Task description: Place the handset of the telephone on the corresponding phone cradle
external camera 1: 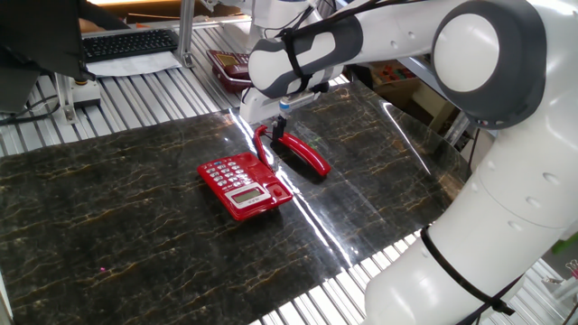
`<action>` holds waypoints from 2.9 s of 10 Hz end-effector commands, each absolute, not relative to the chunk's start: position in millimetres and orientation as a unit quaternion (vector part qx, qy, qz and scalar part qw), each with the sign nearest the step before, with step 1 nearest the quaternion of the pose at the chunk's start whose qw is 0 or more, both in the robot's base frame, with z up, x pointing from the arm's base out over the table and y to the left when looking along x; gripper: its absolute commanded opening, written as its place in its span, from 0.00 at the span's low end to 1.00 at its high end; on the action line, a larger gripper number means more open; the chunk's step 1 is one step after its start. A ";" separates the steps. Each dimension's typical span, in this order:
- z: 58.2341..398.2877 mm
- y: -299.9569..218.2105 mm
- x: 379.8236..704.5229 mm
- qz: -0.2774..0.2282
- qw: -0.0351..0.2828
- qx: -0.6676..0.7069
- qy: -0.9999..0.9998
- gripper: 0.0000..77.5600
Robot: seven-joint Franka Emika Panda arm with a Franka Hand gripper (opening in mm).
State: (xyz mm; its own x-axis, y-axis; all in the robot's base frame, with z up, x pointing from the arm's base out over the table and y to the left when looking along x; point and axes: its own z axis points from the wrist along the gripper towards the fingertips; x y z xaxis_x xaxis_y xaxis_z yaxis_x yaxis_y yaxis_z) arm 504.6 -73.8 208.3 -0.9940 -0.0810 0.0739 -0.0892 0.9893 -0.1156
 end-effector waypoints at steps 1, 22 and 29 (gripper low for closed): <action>209.3 -75.9 507.1 0.060 0.035 0.044 -0.997 0.00; 208.5 -77.3 507.2 -0.017 -0.005 0.018 -1.000 0.00; 187.3 -112.5 538.4 -0.009 -0.031 0.048 -0.998 0.00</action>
